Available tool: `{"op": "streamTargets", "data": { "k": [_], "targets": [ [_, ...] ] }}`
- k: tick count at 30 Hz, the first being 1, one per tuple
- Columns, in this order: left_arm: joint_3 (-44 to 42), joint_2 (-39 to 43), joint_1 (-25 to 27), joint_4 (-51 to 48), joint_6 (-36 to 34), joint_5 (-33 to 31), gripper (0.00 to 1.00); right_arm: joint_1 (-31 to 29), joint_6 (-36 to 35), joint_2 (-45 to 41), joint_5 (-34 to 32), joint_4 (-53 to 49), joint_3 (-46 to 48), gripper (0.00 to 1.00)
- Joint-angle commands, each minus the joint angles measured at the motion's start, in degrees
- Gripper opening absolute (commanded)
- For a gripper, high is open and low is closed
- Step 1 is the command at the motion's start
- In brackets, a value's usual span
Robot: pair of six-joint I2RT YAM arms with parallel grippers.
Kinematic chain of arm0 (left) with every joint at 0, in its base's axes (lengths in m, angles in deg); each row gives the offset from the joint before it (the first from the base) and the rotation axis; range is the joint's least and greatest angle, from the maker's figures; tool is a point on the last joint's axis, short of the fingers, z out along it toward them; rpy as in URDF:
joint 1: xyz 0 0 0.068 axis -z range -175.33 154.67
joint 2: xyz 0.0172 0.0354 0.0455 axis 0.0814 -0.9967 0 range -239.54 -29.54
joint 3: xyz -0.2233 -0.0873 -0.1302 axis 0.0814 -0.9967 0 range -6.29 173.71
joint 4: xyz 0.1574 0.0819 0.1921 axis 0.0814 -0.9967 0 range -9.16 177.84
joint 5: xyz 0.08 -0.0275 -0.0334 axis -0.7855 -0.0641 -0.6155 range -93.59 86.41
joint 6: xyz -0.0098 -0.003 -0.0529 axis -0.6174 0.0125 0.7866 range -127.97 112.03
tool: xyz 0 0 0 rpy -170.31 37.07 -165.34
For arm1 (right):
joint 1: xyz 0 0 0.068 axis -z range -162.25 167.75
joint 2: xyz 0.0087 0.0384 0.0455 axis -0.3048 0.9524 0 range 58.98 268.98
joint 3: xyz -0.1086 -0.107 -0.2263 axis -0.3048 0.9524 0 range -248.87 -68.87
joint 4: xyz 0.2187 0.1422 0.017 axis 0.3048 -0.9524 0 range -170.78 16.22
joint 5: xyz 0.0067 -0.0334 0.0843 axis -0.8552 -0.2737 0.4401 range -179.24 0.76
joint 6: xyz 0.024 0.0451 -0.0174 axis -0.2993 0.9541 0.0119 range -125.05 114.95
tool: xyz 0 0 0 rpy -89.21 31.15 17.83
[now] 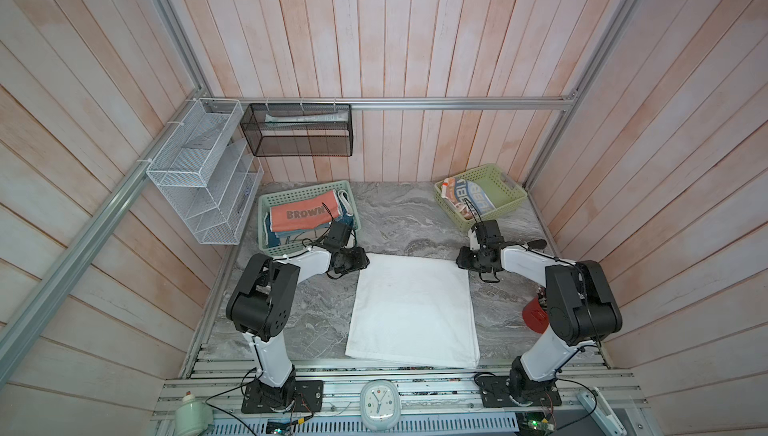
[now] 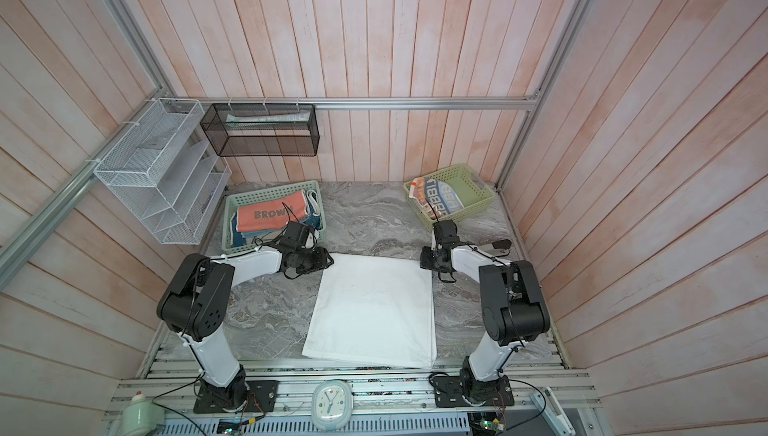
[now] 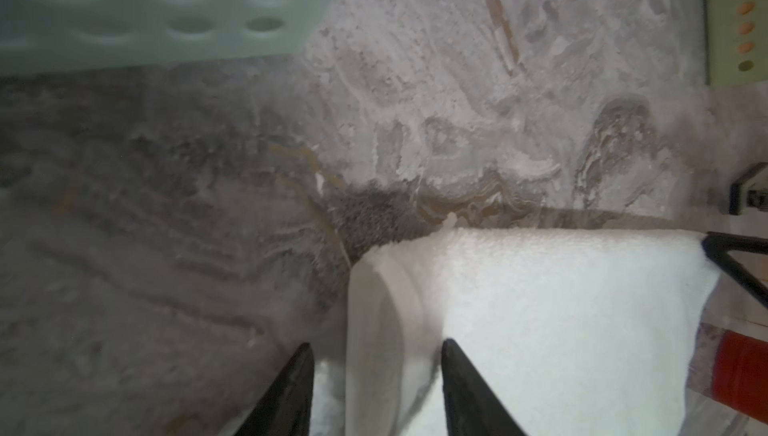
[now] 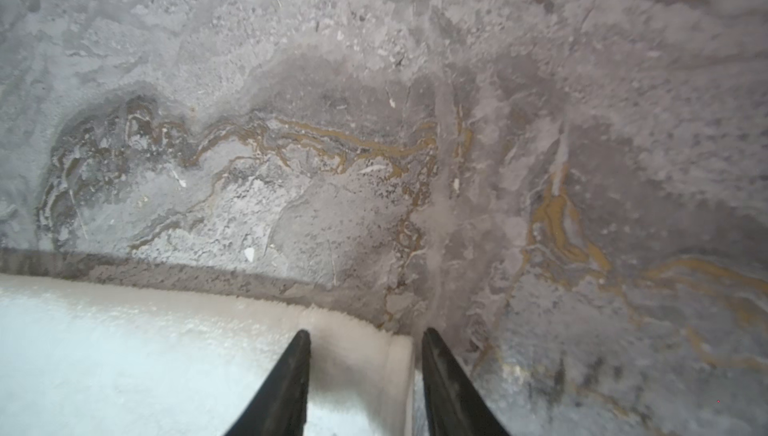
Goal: Fold and stack the towels
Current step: 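Grasp the far corners of the folded towel with both grippers, then fold the far edge toward the robot again with both grippers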
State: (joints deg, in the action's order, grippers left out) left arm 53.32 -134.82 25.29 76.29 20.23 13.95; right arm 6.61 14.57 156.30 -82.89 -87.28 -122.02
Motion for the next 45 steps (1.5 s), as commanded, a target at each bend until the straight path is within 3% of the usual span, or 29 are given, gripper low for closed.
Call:
{"op": "streamTargets", "data": {
  "k": [1, 4, 7, 12, 14, 22, 37, 45],
  "targets": [
    [1.9, -2.9, -0.5, 3.5, -0.8, 3.0, 0.52, 0.4, -0.9, 1.6, 1.4, 0.2, 1.4, 0.46],
    [2.2, -4.1, -1.2, 6.1, -0.5, 5.9, 0.50, 0.6, -1.0, 2.9, 4.1, 1.7, 1.4, 0.43],
    [2.1, -4.1, -1.7, 7.6, -0.7, 7.9, 0.41, 0.8, -1.0, 3.5, 5.6, 2.9, 1.2, 0.34],
    [0.4, -1.0, -1.9, 9.6, -3.6, 8.2, 0.08, 0.7, -3.1, 1.4, 5.2, 4.6, 1.0, 0.06],
    [-1.1, 1.4, -1.9, 11.4, -4.4, 7.7, 0.00, 0.7, -4.4, -0.8, 5.0, 5.5, 1.2, 0.00],
    [-3.9, 9.4, -1.9, 14.1, -5.6, 8.6, 0.00, 0.7, -10.1, -8.1, 4.9, 8.1, 1.0, 0.00],
    [-0.4, 10.7, -7.1, 15.0, -8.4, 15.5, 0.00, 1.1, -16.3, -4.4, 9.6, 10.7, -9.7, 0.00],
    [-6.8, 13.4, -7.1, 21.0, -8.9, 17.1, 0.00, 1.2, -16.5, -7.8, 12.6, 17.6, -2.4, 0.00]
  ]
}}
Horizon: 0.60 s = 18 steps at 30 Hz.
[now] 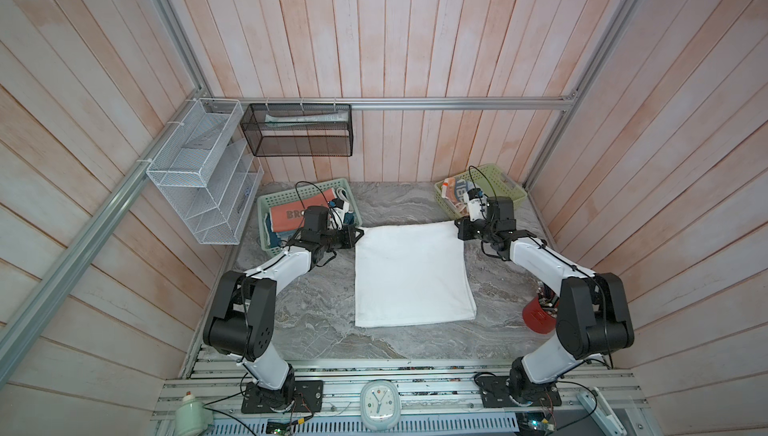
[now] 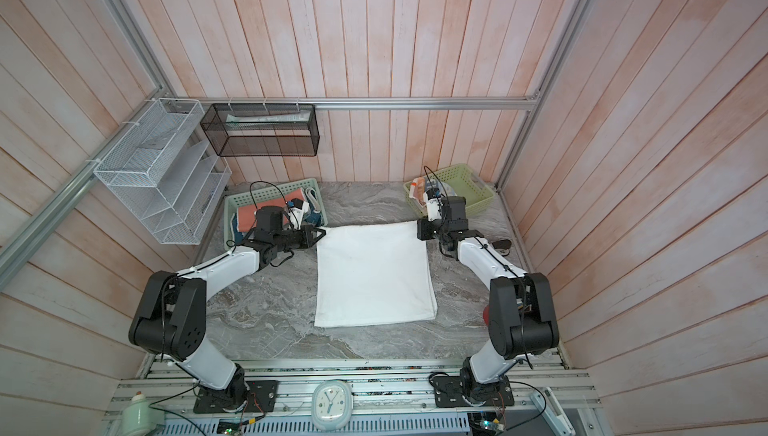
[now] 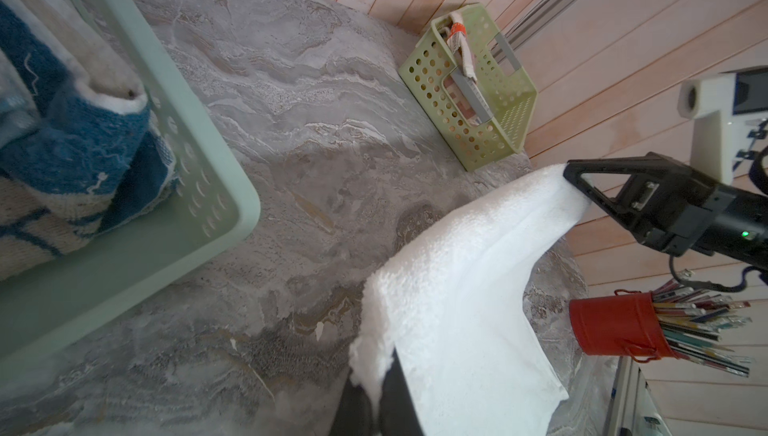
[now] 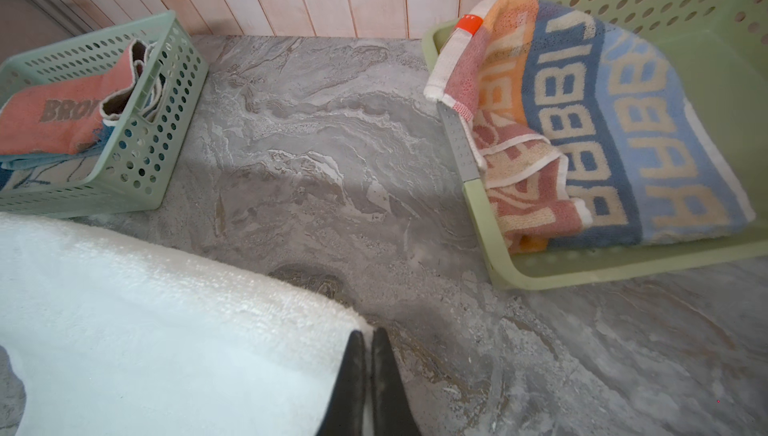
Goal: Fold and stack the towels
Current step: 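Fold the far edge toward the robot again with both grippers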
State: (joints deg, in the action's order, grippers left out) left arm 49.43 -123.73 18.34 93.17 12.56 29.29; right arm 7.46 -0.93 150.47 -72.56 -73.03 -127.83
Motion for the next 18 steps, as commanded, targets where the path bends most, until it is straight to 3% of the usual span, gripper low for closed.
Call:
{"op": "streamTargets", "data": {
  "k": [1, 5, 10, 14, 18],
  "targets": [
    [-4.3, 2.8, -0.1, 5.3, -0.9, 1.8, 0.00, 0.3, -0.7, -2.9, 2.5, 4.3, 5.0, 0.00],
    [-11.2, 5.8, 0.4, 10.0, 0.5, 1.0, 0.02, 0.3, 0.0, -6.8, 3.3, 6.8, 11.4, 0.00],
    [-20.9, 11.7, 3.2, 14.5, 1.8, -2.2, 0.16, 0.2, 2.8, -13.2, 5.0, 7.0, 19.5, 0.13],
    [-29.4, 21.5, 8.2, 11.7, 2.3, -9.1, 0.31, 0.1, 7.3, -21.6, 4.8, 0.1, 24.9, 0.21],
    [-38.3, 35.9, 9.7, 5.9, 8.0, -14.7, 0.43, -0.2, 15.0, -32.2, 3.8, -8.6, 29.7, 0.37]
  ]
}}
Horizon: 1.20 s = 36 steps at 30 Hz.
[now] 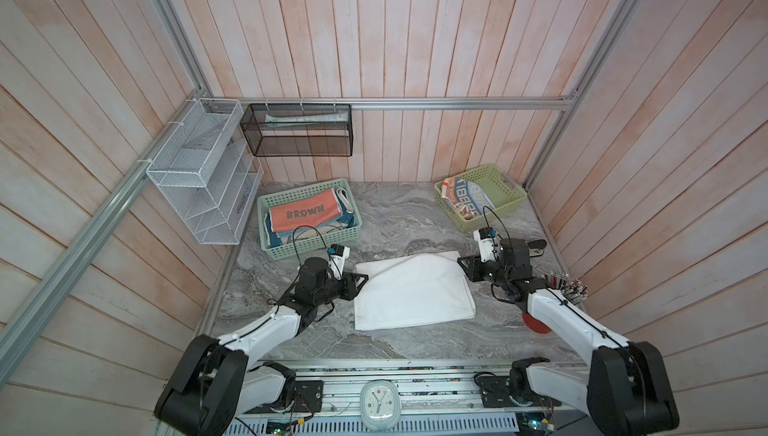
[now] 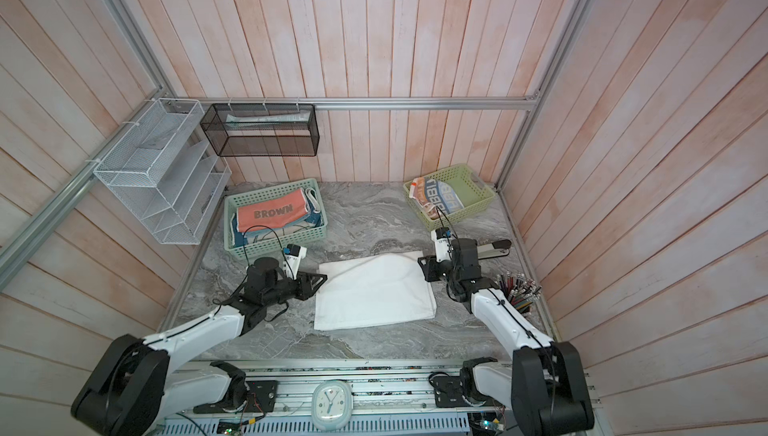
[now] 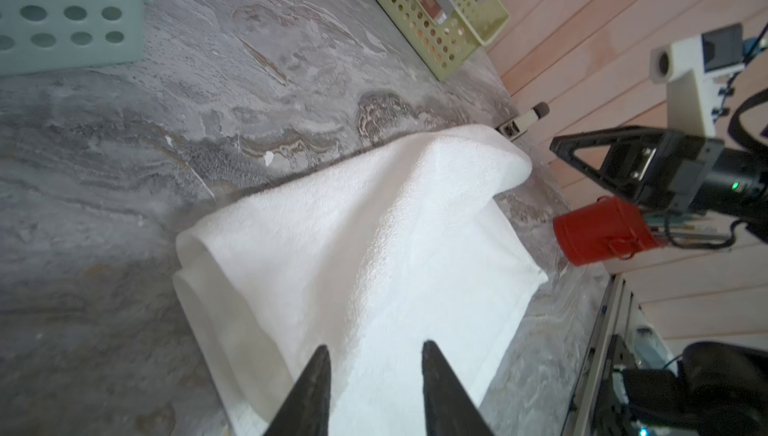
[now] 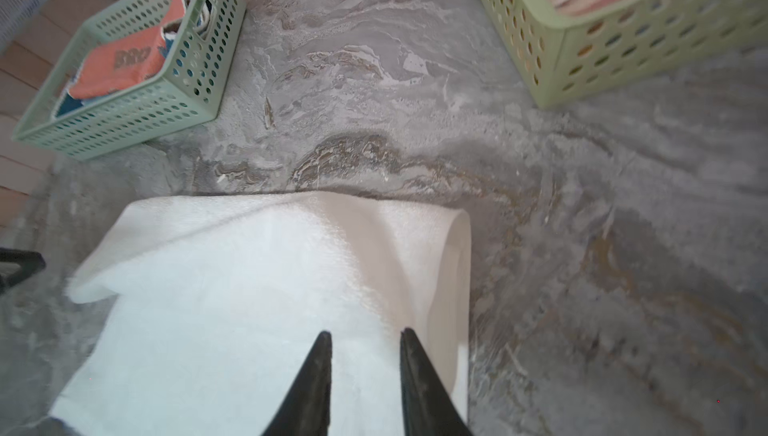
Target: Fold and stack the towels
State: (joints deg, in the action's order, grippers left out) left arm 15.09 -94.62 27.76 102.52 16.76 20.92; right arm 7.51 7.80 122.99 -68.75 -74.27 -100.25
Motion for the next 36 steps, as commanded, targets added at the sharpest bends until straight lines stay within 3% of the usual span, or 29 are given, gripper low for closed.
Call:
{"op": "streamTargets", "data": {
  "k": [1, 4, 7, 10, 15, 21, 28, 31, 36],
  "targets": [
    [-5.3, 10.1, 0.5, -5.3, 5.0, -7.2, 0.44, -0.3, 8.6, -7.2, -0.8, -9.1, 2.9, 0.38],
    [-7.6, 19.0, 0.5, -12.4, 7.8, -10.4, 0.45, -0.2, 14.7, -13.9, -4.0, -13.2, 4.9, 0.42],
    [-5.9, 21.3, 0.4, -17.9, 9.8, -12.4, 0.46, -0.2, 16.9, -15.8, -7.5, -16.2, 4.4, 0.46],
    [-1.8, 15.3, 0.4, -20.0, 11.5, -8.8, 0.46, 0.1, 14.9, -10.4, -9.2, -18.3, 1.5, 0.49],
    [5.6, 1.4, 0.5, -19.7, 11.3, -1.0, 0.52, 1.3, 7.5, 5.7, -7.4, -20.5, -7.1, 0.52],
    [8.8, -5.9, 0.4, -17.1, 9.1, -1.4, 0.52, 2.0, 2.7, 19.4, -3.8, -17.5, -13.0, 0.53],
    [10.9, -14.5, 0.3, -12.9, 8.2, 0.2, 0.52, 2.0, 0.2, 24.7, -1.2, -16.3, -15.5, 0.52],
    [12.5, -17.1, 0.3, -10.4, 8.9, 1.5, 0.47, 2.0, -0.9, 25.9, -0.1, -16.3, -15.6, 0.48],
    [16.8, -19.5, -0.3, -12.3, 7.5, 1.5, 0.07, 2.1, -0.9, 26.4, 0.1, -17.6, -17.3, 0.16]
  ]
}}
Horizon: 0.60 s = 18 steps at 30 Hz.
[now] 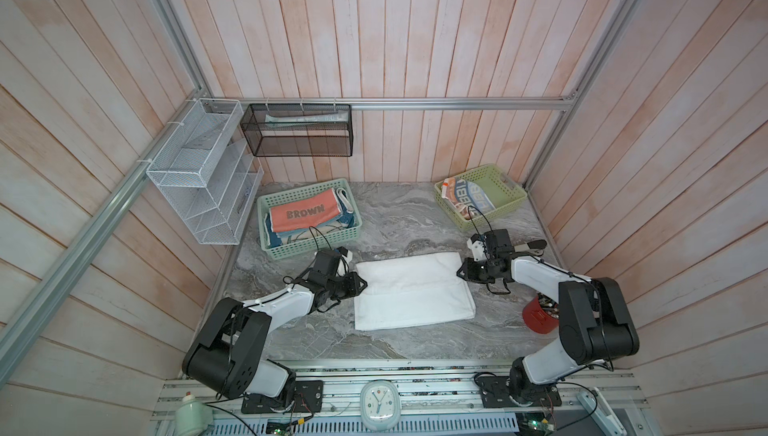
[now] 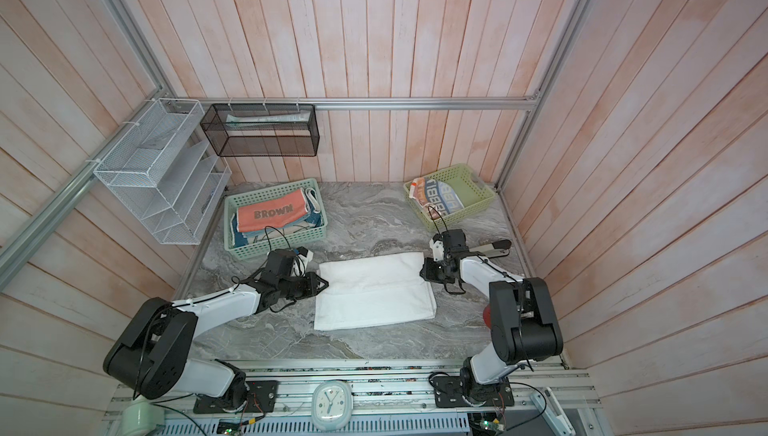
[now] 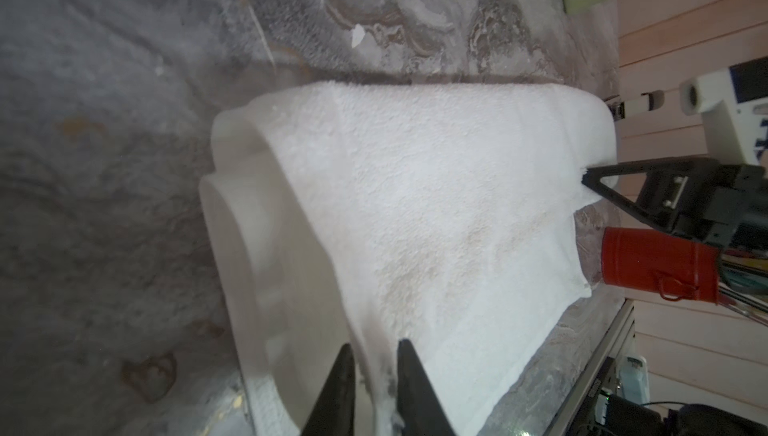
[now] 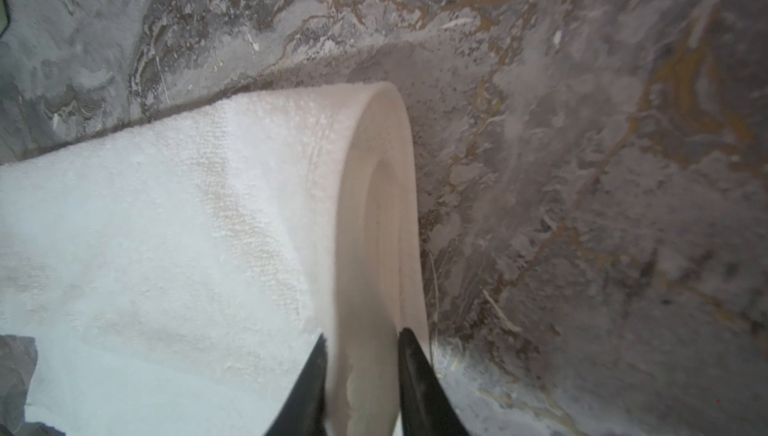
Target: Fold and stack the towels
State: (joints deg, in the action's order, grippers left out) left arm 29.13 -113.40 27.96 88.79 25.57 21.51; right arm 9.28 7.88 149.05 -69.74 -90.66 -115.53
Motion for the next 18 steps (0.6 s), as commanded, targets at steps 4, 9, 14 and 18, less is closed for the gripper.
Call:
{"op": "streamTargets", "data": {
  "k": [4, 9, 14, 18],
  "targets": [
    [5.1, -1.4, -3.0, 0.5, -2.1, 3.2, 0.00, 0.3, -0.9, -1.1, 0.3, -2.8, -5.0, 0.01],
    [11.2, -1.8, -7.3, -4.4, -5.2, 5.5, 0.00, 0.5, -1.2, -0.8, -0.1, -5.6, -10.4, 0.00],
    [18.2, -2.2, -10.0, -9.4, -7.9, 7.5, 0.00, 0.6, -2.1, 1.9, -0.1, -9.6, -17.3, 0.00],
    [23.3, -1.8, -11.1, -12.1, -9.2, 7.9, 0.00, 0.6, -3.0, 3.3, -0.1, -11.7, -22.8, 0.00]
  ]
}}
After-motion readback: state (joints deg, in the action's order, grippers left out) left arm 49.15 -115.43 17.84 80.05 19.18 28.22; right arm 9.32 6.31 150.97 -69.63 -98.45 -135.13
